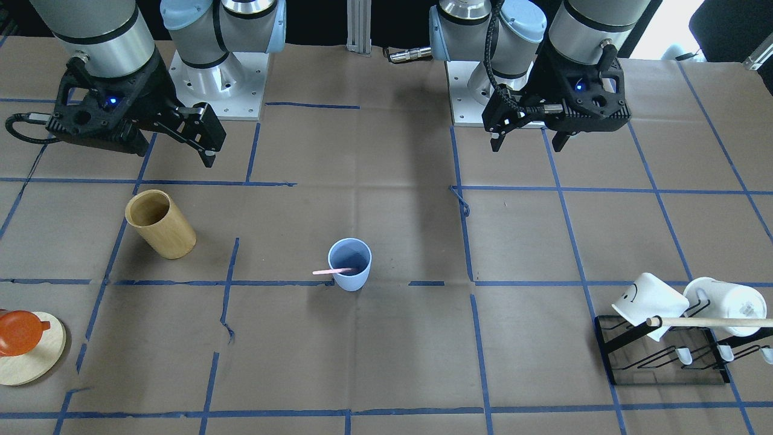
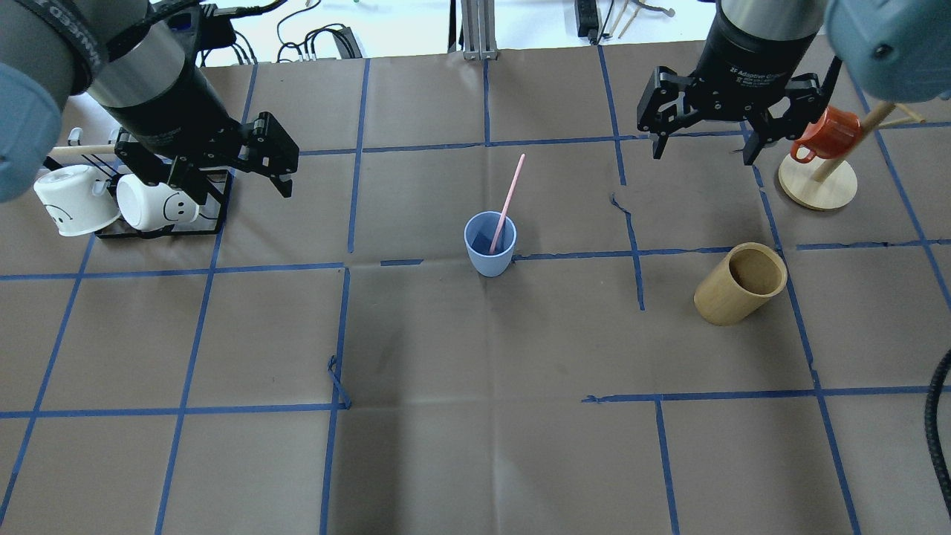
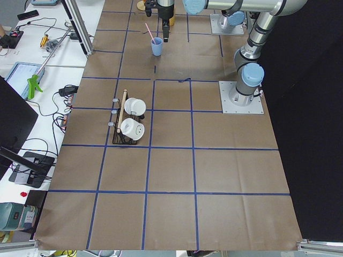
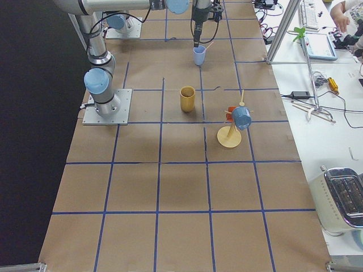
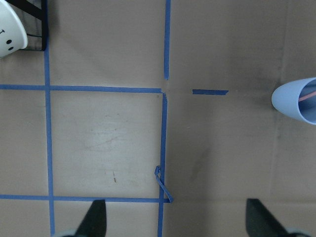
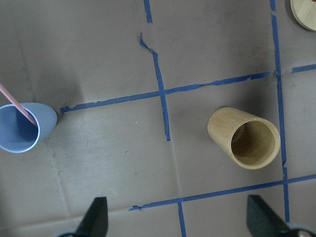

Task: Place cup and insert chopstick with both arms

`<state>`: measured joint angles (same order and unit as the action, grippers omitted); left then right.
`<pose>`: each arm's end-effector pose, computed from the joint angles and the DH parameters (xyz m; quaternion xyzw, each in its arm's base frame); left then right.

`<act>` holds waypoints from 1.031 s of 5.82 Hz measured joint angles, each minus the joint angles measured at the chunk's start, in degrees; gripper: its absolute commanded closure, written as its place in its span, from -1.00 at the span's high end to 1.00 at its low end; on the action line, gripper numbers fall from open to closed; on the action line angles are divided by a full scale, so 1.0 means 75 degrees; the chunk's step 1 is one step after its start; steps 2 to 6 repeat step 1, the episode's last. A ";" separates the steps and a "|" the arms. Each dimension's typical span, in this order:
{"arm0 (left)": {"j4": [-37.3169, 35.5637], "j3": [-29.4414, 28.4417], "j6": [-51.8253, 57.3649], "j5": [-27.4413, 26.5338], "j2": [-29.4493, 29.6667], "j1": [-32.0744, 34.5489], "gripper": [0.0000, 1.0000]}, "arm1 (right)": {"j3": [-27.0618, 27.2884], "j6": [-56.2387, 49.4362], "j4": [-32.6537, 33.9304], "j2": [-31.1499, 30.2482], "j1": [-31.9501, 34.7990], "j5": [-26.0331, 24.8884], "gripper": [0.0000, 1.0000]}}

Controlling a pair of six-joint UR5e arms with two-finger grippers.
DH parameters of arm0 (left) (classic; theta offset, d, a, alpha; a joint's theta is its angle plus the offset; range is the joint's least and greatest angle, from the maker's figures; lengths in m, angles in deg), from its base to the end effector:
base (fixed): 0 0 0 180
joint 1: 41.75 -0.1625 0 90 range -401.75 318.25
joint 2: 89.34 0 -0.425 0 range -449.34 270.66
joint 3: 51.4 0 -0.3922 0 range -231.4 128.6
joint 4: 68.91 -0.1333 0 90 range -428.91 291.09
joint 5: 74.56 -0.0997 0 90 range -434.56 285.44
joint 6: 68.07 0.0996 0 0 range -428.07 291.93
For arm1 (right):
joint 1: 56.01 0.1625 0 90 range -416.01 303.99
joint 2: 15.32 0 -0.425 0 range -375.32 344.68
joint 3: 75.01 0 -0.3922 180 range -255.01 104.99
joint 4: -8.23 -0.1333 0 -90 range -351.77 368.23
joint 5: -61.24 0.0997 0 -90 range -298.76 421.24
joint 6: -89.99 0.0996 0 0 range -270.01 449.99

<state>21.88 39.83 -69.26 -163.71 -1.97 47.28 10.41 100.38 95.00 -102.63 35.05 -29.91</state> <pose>-0.1267 -0.4755 0.4981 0.0188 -0.9998 0.0053 0.0074 0.1407 -0.5068 0.4981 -0.0812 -0.9966 -0.0106 0.0112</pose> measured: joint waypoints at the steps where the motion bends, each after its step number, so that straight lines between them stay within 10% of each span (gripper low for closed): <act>1: 0.0000 0.0000 0.0001 0.0001 0.0000 0.0000 0.98 | 0.0000 0.0002 -0.0002 -0.0009 -0.0002 -0.0004 1.00; 6: 0.0000 0.0000 0.0001 0.0001 0.0000 0.0000 0.98 | 0.0000 0.0002 -0.0002 -0.0009 -0.0002 -0.0004 1.00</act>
